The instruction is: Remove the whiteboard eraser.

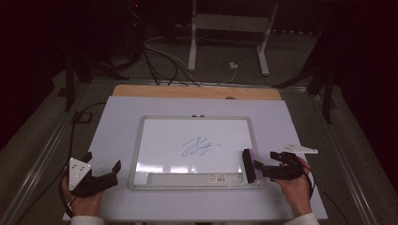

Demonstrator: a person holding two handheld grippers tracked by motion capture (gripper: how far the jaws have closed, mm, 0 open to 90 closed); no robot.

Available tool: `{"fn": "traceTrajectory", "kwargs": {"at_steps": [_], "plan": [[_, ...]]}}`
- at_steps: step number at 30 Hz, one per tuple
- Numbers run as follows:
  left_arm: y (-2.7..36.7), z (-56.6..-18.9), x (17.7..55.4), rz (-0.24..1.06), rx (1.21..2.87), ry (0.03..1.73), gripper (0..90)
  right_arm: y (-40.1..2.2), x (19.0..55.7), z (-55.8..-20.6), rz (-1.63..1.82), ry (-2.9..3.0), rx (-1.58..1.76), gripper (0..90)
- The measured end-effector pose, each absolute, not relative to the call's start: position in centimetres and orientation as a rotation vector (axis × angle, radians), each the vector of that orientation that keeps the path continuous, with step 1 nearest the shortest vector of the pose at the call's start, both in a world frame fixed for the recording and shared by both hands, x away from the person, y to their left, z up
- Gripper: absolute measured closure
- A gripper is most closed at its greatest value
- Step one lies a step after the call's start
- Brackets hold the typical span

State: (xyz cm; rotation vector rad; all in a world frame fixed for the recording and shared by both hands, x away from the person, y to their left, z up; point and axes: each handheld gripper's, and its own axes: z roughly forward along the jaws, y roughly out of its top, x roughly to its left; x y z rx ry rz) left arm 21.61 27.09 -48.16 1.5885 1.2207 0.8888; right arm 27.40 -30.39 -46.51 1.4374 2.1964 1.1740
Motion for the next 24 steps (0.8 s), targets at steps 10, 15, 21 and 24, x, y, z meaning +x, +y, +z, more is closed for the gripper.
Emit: {"fn": "traceTrajectory", "kwargs": {"at_steps": [10, 15, 21, 24], "plan": [[27.1, -48.2, 21.6, 0.891, 1.595, 1.221, 0.5, -30.1, 27.5, -47.5, 1.169, 2.250, 1.493, 40.8], [27.0, -48.2, 21.6, 0.891, 1.593, 1.222, 0.5, -30.1, 27.5, -47.7, 1.198, 2.271, 1.521, 48.4], [27.1, -48.1, 21.5, 0.896, 1.587, 1.225, 0.5, -29.9, 27.7, -47.8, 1.208, 2.288, 1.549, 46.5], [27.0, -48.2, 21.6, 0.891, 1.593, 1.228, 0.5, -29.4, 27.8, -48.0, 1.227, 2.308, 1.572, 41.6]]}}
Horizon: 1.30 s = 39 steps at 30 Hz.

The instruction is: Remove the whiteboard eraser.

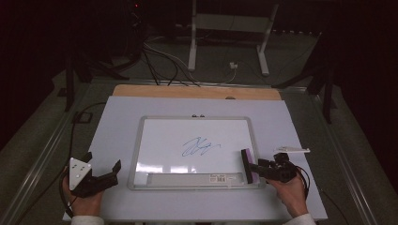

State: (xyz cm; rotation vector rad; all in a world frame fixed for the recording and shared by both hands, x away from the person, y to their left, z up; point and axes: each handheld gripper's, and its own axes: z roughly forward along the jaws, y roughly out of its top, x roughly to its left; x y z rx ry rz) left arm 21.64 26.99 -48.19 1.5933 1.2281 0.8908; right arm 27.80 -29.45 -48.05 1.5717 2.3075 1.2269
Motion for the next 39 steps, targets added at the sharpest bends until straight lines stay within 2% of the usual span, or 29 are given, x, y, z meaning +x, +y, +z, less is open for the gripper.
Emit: {"fn": "traceTrajectory", "kwargs": {"at_steps": [18, 24, 29, 39], "plan": [[27.0, -48.2, 21.7, 0.889, 1.597, 1.226, 0.5, -27.9, 28.4, -49.0, 1.246, 2.376, 1.625, 33.2], [26.9, -48.2, 21.6, 0.891, 1.596, 1.221, 0.5, -27.6, 28.4, -49.1, 1.242, 2.400, 1.622, 34.3], [27.0, -48.2, 21.6, 0.891, 1.597, 1.223, 0.5, -27.3, 28.4, -49.4, 1.218, 2.425, 1.611, 40.3], [26.9, -48.2, 21.7, 0.892, 1.601, 1.220, 0.5, -27.6, 28.4, -48.3, 1.255, 2.368, 1.587, 41.0]]}}
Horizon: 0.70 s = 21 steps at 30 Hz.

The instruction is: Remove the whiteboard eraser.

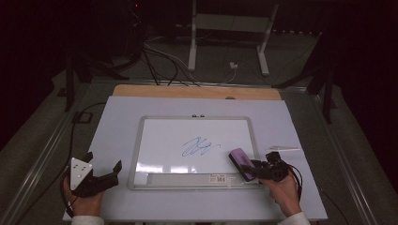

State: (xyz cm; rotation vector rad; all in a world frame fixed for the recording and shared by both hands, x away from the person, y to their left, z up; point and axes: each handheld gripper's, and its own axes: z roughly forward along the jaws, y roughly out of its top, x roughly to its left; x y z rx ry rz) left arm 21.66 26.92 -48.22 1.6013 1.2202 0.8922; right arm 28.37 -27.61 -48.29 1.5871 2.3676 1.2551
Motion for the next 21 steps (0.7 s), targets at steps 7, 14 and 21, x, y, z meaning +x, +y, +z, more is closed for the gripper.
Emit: {"fn": "traceTrajectory", "kwargs": {"at_steps": [7, 14, 21], "plan": [[27.2, -48.4, 21.5, 0.890, 1.599, 1.231, 0.5, -27.4, 29.2, -47.2, 1.286, 2.325, 1.567, 41.1], [27.3, -48.6, 21.7, 0.884, 1.599, 1.239, 0.5, -26.3, 30.4, -46.0, 1.270, 2.300, 1.515, 41.1], [27.2, -48.4, 21.6, 0.892, 1.601, 1.231, 0.5, -25.1, 31.8, -45.4, 1.219, 2.282, 1.468, 41.1]]}}
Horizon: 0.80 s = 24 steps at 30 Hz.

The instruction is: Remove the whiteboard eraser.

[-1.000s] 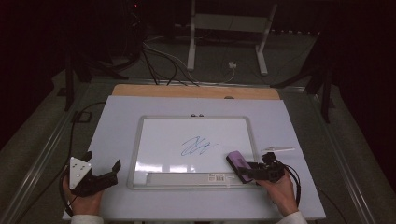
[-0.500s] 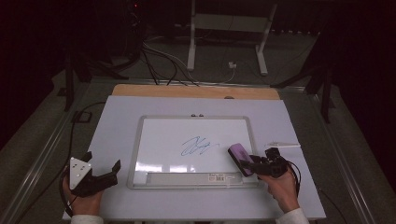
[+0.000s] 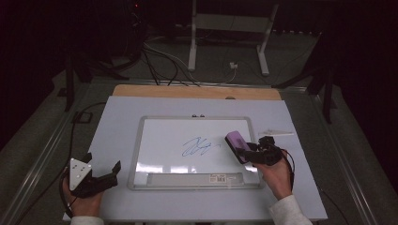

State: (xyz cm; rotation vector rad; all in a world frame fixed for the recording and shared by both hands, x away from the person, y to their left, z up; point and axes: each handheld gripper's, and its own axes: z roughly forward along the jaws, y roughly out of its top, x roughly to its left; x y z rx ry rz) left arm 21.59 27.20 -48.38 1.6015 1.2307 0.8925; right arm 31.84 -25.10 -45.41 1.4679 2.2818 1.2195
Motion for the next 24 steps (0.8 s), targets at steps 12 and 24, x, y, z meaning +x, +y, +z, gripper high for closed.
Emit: {"fn": "traceTrajectory", "kwargs": {"at_steps": [12, 24], "plan": [[27.2, -48.5, 21.6, 0.889, 1.605, 1.238, 0.5, -24.3, 33.8, -45.6, 1.186, 2.260, 1.433, 41.0], [27.2, -48.5, 21.8, 0.887, 1.609, 1.236, 0.5, -22.4, 35.6, -47.3, 1.056, 2.282, 1.377, 41.0]]}}
